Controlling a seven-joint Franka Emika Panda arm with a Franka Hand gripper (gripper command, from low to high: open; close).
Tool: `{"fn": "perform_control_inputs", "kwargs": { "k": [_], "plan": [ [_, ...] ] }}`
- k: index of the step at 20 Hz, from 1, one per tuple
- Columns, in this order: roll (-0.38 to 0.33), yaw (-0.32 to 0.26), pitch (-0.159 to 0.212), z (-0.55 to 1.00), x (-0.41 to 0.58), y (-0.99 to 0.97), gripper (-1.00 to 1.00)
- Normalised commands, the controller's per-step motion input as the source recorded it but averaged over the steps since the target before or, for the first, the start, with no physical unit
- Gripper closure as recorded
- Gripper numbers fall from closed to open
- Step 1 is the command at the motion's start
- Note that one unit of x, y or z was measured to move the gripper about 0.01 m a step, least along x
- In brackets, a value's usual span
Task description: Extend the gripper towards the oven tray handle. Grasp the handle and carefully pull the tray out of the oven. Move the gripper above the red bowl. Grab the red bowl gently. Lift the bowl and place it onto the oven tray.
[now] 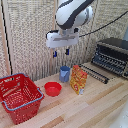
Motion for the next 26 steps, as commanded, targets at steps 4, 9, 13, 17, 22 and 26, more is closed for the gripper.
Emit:
{"fn": "perform_control_inputs", "kwargs": {
  "k": [4,9,13,17,22,26],
  "plan": [
    [-0.215,0.227,-0.034,0.25,-0.081,-0.11,-1.00],
    [-0.261,0.169,-0.003,0.28,-0.010,-0.07,-1.00],
    [-0.287,0.137,0.000,0.20,-0.006,-0.15,-1.00],
    [-0.322,0.124,0.000,0.08,-0.020,-0.20,-1.00],
    [-0.341,0.093,0.000,0.05,-0.095,-0.29,-1.00],
    [-0.373,0.065,0.000,0.00,-0.133,-0.36,-1.00]
  ]
}}
